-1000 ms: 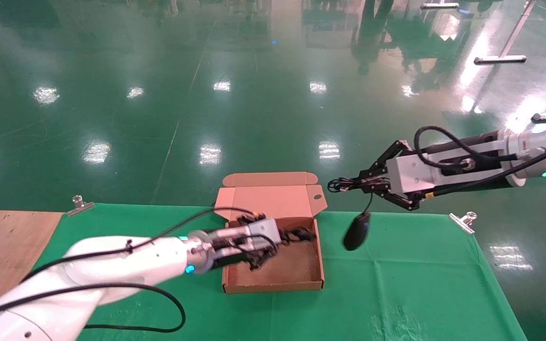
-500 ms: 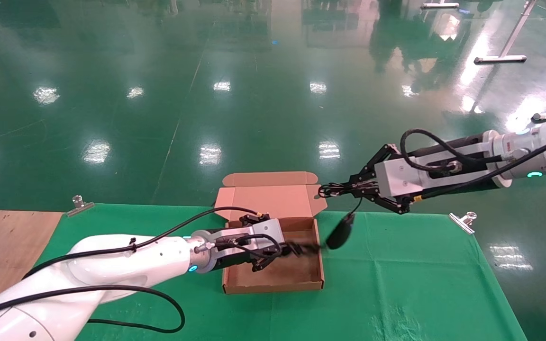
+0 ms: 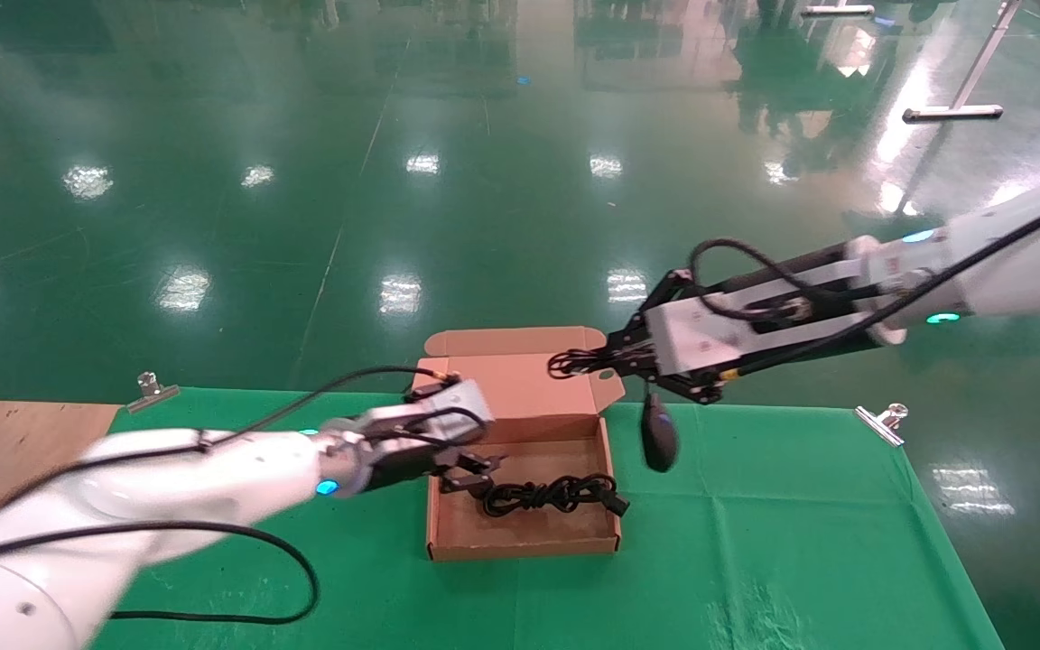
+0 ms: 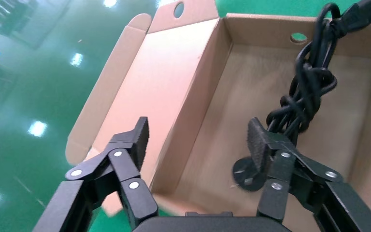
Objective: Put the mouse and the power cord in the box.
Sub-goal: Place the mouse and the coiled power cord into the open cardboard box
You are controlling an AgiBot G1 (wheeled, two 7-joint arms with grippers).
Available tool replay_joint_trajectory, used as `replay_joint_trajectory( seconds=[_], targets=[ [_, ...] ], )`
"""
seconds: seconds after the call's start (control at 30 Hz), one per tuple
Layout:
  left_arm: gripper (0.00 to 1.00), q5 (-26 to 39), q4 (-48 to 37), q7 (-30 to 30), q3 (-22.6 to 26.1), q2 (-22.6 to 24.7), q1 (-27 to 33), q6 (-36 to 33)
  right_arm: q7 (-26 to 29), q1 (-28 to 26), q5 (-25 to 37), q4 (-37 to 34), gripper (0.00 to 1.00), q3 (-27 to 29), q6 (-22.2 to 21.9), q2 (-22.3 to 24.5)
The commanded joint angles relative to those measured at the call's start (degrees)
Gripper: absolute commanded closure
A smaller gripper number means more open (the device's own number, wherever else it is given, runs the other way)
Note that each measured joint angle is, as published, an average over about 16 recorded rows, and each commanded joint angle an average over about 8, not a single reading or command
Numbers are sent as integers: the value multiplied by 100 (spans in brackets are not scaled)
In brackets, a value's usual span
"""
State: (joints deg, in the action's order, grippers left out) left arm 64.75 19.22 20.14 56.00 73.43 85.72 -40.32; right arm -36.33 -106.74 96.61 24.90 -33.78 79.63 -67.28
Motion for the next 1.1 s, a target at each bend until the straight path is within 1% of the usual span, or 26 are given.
replay_joint_trajectory(
  seconds=[0.03, 0.3, 0.4, 0.5, 0.63, 0.77, 0.93, 1.1],
  targets=[
    [0, -85, -104, 45, -25, -115, 65, -183, 99, 48, 28, 109, 100, -20, -64, -77],
    [0, -1049, -11, 822, -634, -1219, 52, -2109, 403, 310, 325, 123, 100, -252, -831, -844],
    [0, -1353, -103, 1050, -829, -1520, 6, -2616, 503, 480, 319, 168, 100, -464, -1149, -1064],
    [0, -1545, -235, 1195, -952, -1747, -46, -2966, 673, 686, 181, 404, 100, -825, -1489, -1156],
    [0, -1674, -428, 1351, -1037, -1946, -117, -3213, 999, 932, -118, 850, 100, -1479, -1974, -1176],
    [0, -1710, -589, 1506, -1068, -2021, -147, -3307, 1259, 1094, -379, 1113, 100, -2130, -2453, -1167],
    [0, -1719, -745, 1636, -1078, -2004, -124, -3397, 1382, 1249, -563, 1121, 100, -2789, -3073, -1150],
    [0, -1714, -886, 1702, -1075, -1964, -79, -3462, 1343, 1417, -677, 978, 100, -3220, -3765, -1140]
  ],
)
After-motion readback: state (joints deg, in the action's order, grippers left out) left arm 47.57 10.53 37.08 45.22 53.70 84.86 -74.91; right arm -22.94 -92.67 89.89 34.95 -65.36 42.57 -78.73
